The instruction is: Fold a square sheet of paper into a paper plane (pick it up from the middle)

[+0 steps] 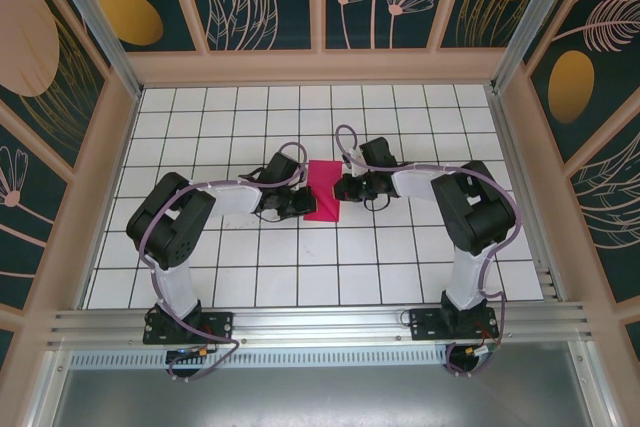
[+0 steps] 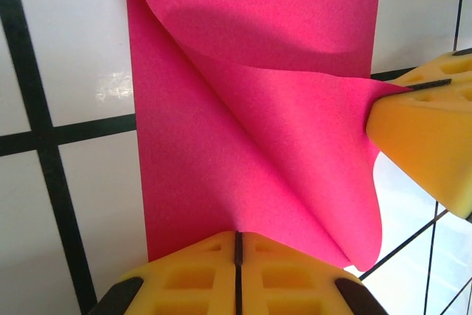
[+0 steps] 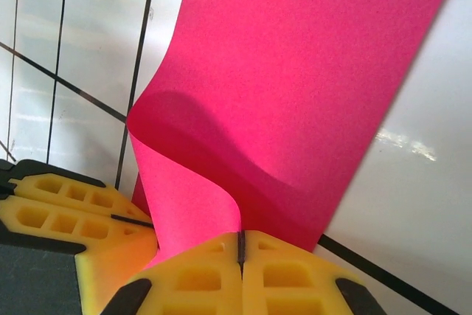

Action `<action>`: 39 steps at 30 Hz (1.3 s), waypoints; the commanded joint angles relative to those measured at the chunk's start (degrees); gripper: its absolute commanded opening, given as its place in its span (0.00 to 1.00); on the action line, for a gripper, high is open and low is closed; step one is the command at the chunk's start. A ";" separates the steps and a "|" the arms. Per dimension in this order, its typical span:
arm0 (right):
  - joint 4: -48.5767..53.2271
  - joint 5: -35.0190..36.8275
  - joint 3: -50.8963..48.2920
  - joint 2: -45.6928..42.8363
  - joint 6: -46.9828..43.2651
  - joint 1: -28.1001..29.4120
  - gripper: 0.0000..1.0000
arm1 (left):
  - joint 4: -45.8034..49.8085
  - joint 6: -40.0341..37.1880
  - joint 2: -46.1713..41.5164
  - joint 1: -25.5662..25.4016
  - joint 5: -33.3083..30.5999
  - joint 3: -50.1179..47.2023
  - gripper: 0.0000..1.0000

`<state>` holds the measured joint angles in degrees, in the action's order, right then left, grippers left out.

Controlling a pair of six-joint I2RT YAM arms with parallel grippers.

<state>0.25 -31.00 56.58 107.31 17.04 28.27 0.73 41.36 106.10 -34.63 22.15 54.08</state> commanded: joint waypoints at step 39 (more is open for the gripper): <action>2.61 5.60 2.05 4.37 0.07 -0.50 0.06 | -5.67 3.16 -4.67 -0.31 2.28 3.00 0.15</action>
<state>0.60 -27.92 58.15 109.56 17.04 28.12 -0.08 42.22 104.16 -34.63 22.87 56.10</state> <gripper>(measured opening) 0.065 0.153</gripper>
